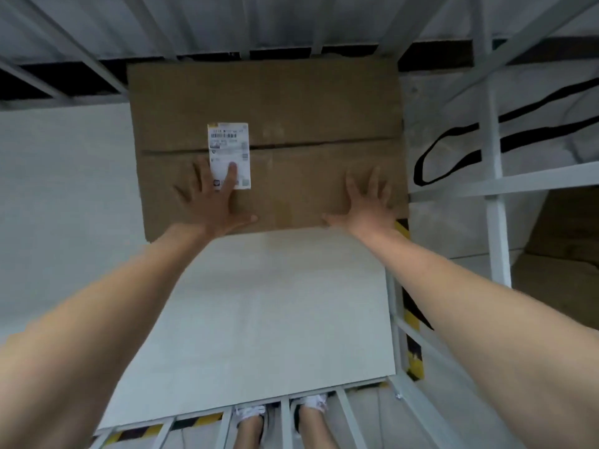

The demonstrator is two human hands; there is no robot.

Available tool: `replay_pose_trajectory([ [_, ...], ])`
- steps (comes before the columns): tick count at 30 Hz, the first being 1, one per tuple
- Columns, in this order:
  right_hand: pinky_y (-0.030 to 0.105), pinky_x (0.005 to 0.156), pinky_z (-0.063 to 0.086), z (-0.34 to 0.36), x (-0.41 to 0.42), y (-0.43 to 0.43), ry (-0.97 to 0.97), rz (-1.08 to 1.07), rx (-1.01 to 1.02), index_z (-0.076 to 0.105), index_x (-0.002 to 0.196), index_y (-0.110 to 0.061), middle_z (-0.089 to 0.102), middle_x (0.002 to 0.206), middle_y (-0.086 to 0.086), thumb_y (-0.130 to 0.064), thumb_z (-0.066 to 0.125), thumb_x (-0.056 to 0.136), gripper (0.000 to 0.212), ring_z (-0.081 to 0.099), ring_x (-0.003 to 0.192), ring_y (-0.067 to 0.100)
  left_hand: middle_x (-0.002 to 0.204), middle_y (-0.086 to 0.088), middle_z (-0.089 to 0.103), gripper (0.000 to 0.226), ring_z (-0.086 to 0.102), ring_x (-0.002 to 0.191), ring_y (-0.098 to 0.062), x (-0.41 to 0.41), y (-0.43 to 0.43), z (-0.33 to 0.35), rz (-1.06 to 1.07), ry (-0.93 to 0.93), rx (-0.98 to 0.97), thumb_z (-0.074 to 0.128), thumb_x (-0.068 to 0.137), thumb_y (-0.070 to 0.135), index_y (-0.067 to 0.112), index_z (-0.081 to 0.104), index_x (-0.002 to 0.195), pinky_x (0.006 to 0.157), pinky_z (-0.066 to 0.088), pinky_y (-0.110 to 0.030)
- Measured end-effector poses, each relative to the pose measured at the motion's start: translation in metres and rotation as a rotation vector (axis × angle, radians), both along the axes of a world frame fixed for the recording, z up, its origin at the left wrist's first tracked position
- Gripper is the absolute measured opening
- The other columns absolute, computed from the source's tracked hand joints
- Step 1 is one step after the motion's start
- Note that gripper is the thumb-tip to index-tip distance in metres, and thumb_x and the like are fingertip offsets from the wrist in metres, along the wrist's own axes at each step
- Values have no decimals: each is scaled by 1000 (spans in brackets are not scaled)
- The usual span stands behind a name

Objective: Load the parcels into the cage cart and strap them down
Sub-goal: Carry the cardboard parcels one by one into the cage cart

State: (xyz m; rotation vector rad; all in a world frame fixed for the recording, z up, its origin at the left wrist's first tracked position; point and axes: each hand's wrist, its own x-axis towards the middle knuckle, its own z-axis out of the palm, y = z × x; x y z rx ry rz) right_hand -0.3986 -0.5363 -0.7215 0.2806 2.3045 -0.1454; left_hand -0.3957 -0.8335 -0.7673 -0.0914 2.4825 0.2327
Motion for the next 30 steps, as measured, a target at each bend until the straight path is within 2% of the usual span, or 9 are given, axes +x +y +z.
replay_pose_trajectory([
  [5,70,117,8,5,-8,-4,-8,-61,-40,-8,158,-41,-34,162,5,-69,65,82,109,-25,149,41,165,-16,-20,120,-13,151,-43,-11,-4,12,-27,-17,-61,59,69,85,43,-14,155,113,8,-75],
  [8,64,119,16,30,1,5,61,-95,-83,4,160,-34,-10,169,9,-69,58,86,99,-9,153,41,166,-13,-18,109,-17,152,-37,-6,2,48,-25,-76,-52,50,79,82,43,-20,153,115,2,-72],
  [10,65,119,16,62,16,6,129,-55,-45,5,160,-32,5,168,14,-70,50,89,93,1,153,43,168,-12,-13,101,-14,153,-37,4,9,87,-57,-90,-11,46,85,77,42,-19,154,115,-1,-71],
  [12,67,118,12,90,34,-2,175,1,-10,0,161,-29,3,168,16,-68,42,92,89,0,153,43,168,-15,-3,94,-4,154,-38,15,17,122,-76,-62,27,44,90,72,39,-15,156,116,4,-71],
  [14,65,119,11,142,46,-6,208,28,5,-5,161,-28,-3,169,13,-67,36,94,88,-3,153,41,168,-16,0,91,2,154,-38,24,32,179,-98,-17,40,40,92,71,36,-11,158,117,8,-71],
  [16,63,120,10,202,57,-13,216,22,-7,-6,161,-28,-6,169,11,-67,34,95,87,-4,153,40,168,-14,-2,89,-2,154,-37,31,49,245,-149,26,52,38,92,71,34,-8,159,117,7,-70],
  [23,61,121,4,420,111,-24,404,-73,-14,0,161,-27,-2,169,11,-64,40,93,87,-5,154,37,168,-14,-5,84,-9,154,-34,80,100,459,-334,127,91,39,96,64,31,-6,159,118,6,-67],
  [27,60,122,4,514,165,-2,544,-196,-41,5,161,-26,2,169,11,-60,44,94,85,-3,154,36,167,-17,-2,83,-4,154,-35,129,138,547,-293,254,168,45,96,59,29,1,160,116,11,-68],
  [30,60,122,6,556,223,35,610,-310,-22,8,161,-25,5,169,12,-58,44,95,82,-1,154,37,167,-18,-1,83,-4,154,-36,172,182,591,-320,268,229,47,95,57,29,3,160,116,11,-69],
])
